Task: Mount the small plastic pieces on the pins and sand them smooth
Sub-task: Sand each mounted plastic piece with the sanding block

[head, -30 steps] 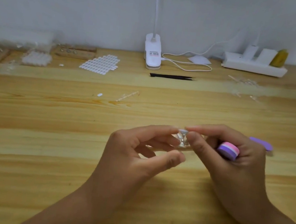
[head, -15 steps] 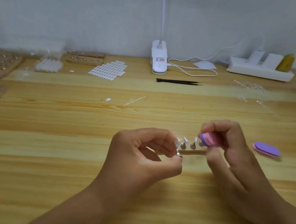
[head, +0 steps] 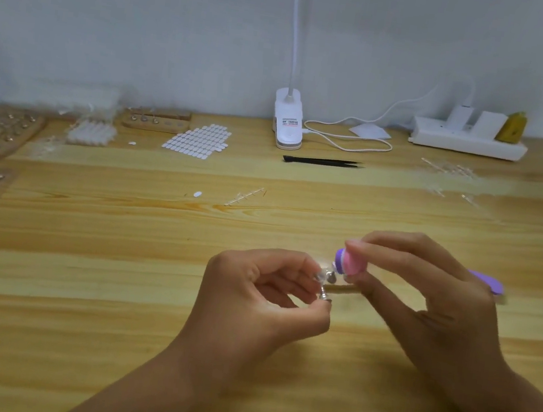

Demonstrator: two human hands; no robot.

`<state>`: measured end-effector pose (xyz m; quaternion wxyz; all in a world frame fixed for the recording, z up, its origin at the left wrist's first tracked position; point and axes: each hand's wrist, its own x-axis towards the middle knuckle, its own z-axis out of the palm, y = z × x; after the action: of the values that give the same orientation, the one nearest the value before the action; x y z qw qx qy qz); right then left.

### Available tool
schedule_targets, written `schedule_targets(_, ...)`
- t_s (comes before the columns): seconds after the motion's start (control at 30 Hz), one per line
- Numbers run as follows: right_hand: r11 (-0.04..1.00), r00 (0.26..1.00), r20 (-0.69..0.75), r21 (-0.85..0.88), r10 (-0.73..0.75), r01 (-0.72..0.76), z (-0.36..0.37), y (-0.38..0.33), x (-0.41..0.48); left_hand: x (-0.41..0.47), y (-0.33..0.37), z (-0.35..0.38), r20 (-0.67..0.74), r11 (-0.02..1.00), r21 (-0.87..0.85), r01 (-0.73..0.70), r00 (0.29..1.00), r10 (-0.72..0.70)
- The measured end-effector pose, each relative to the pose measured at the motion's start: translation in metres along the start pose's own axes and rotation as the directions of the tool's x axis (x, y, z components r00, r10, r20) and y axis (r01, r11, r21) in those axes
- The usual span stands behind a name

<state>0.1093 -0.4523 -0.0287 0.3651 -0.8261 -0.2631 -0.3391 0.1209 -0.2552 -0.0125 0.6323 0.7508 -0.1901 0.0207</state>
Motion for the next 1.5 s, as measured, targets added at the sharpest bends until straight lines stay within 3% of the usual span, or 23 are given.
schedule_targets(0.1, 0.996, 0.995, 0.058, 0.047, -0.081, 0.078, 0.006, -0.003, -0.003, -0.002, 0.002, 0.001, 0.026, 0.997, 0.026, -0.071, 0.997, 0.07)
schedule_targets(0.17, 0.999, 0.995, 0.091, -0.007, -0.047, 0.048, 0.0, 0.004, -0.003, -0.002, 0.002, -0.001, 0.02, 0.996, 0.015, -0.083, 0.996, 0.083)
schedule_targets(0.3, 1.0, 1.0, -0.004, 0.007, -0.009, 0.009, -0.003, 0.003, -0.002, 0.001, 0.001, -0.002, 0.005, 0.99, 0.116, -0.077, 0.997, 0.077)
schedule_targets(0.4, 0.987, 0.975, 0.154, 0.004, -0.158, 0.159, 0.007, -0.004, -0.007, 0.001, 0.001, 0.0, 0.038, 0.947, 0.278, -0.162, 0.987, 0.158)
schedule_targets(0.47, 0.979, 0.953, 0.242, -0.052, -0.18, 0.198, 0.002, 0.003, -0.007, -0.001, 0.0, 0.001, 0.041, 0.93, 0.323, -0.175, 0.984, 0.171)
schedule_targets(0.6, 0.982, 0.976, 0.174, -0.111, -0.131, 0.152, 0.0, 0.001, -0.004, -0.001, -0.001, 0.001, 0.027, 0.932, 0.337, -0.138, 0.99, 0.136)
schedule_targets(0.77, 0.936, 0.923, 0.291, -0.169, -0.253, 0.309, 0.006, -0.005, -0.005, -0.001, 0.001, 0.0, 0.065, 0.913, 0.373, -0.165, 0.986, 0.151)
schedule_targets(0.9, 0.945, 0.95, 0.246, -0.215, -0.194, 0.248, 0.0, -0.001, -0.003, 0.0, -0.001, 0.002, 0.044, 0.922, 0.37, -0.118, 0.993, 0.109)
schedule_targets(1.07, 0.916, 0.914, 0.317, -0.225, -0.254, 0.333, 0.006, -0.005, -0.004, -0.001, -0.001, 0.002, 0.064, 0.914, 0.386, -0.125, 0.992, 0.108)
schedule_targets(1.23, 0.947, 0.964, 0.219, -0.248, -0.148, 0.202, 0.001, -0.001, 0.0, 0.001, 0.0, 0.002, 0.044, 0.933, 0.351, -0.086, 0.996, 0.075)
schedule_targets(1.37, 0.927, 0.921, 0.305, -0.208, -0.242, 0.313, 0.009, -0.006, -0.005, -0.001, 0.002, 0.001, 0.085, 0.923, 0.362, -0.127, 0.991, 0.103)
schedule_targets(1.5, 0.954, 0.974, 0.196, -0.252, -0.118, 0.166, -0.002, 0.003, 0.001, 0.001, 0.001, 0.0, 0.046, 0.942, 0.327, -0.074, 0.997, 0.062)
